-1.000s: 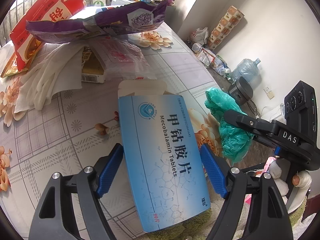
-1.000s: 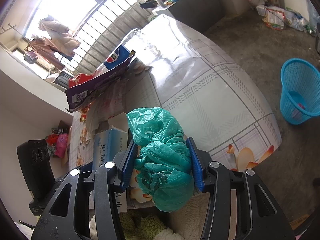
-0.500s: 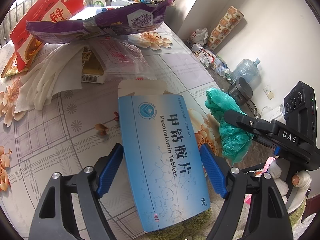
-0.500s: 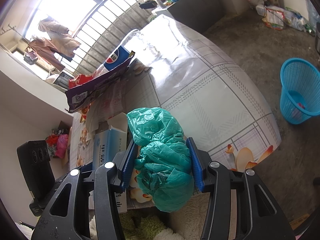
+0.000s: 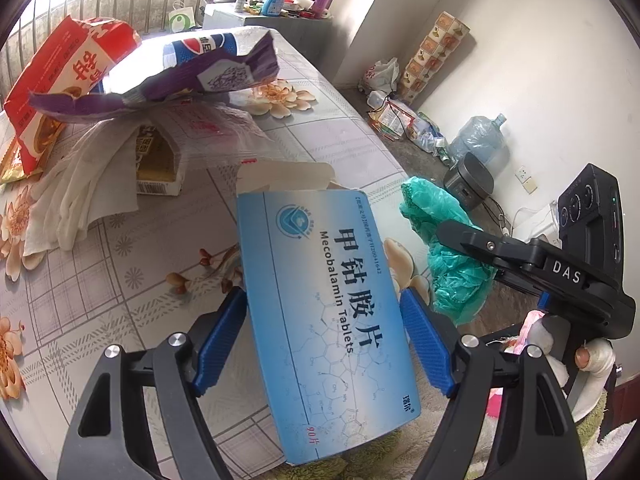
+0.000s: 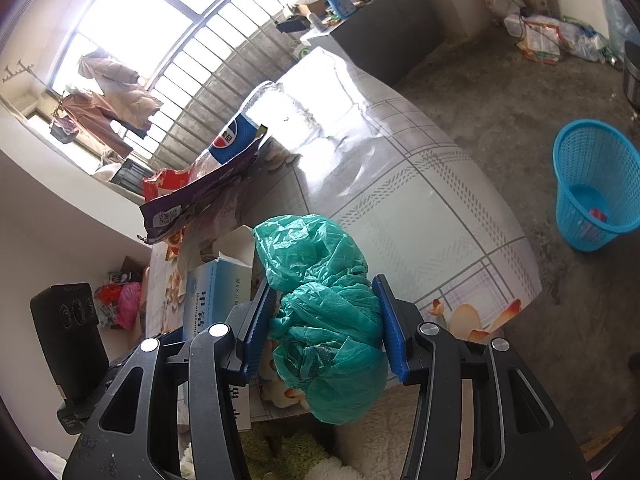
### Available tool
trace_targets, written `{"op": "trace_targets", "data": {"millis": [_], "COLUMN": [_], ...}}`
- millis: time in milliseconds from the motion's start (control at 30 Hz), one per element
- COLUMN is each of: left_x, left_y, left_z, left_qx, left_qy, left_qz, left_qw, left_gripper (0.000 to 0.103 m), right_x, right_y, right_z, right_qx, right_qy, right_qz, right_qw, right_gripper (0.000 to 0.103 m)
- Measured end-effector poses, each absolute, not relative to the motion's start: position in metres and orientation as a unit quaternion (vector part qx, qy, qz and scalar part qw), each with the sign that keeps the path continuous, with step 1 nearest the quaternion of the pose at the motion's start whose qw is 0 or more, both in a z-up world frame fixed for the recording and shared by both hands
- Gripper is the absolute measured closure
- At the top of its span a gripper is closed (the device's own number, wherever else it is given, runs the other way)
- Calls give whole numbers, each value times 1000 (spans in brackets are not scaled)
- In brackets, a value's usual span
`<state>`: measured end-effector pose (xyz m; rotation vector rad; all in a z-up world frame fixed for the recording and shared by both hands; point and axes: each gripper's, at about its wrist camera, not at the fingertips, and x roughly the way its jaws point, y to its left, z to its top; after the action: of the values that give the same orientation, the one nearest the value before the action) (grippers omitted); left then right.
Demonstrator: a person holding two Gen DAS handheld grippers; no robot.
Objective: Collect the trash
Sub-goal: 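Carry the medicine box and green bag over the blue basket and release both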
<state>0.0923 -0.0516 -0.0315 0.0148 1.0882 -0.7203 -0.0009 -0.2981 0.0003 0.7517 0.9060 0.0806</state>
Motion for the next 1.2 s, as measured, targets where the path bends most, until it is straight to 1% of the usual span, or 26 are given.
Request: {"op": "trace_targets", "data": {"millis": [367, 567, 767, 933, 1200], "left_x": [102, 110, 127, 143, 154], "left_y": [-113, -173, -265, -365, -509], "left_z": [1, 17, 21, 0, -84], "left_qx": [31, 59, 88, 119, 191], "left_qy": [474, 455, 464, 489, 519], "left_qz": [-385, -424, -464, -485, -491], "left_qw": [791, 781, 749, 715, 673], "left_gripper": [26, 26, 26, 26, 26], "right_x": [-15, -26, -45, -56, -55], "right_y": [-341, -379, -447, -505, -582], "right_z": [17, 18, 4, -31, -113], "right_qx": [401, 432, 475, 522, 590], "right_qy": [366, 324, 280, 262, 272], "right_qz": [20, -13, -96, -167, -243], "right_qw": [840, 842, 829, 794, 721], "right_gripper": [57, 57, 57, 57, 56]}}
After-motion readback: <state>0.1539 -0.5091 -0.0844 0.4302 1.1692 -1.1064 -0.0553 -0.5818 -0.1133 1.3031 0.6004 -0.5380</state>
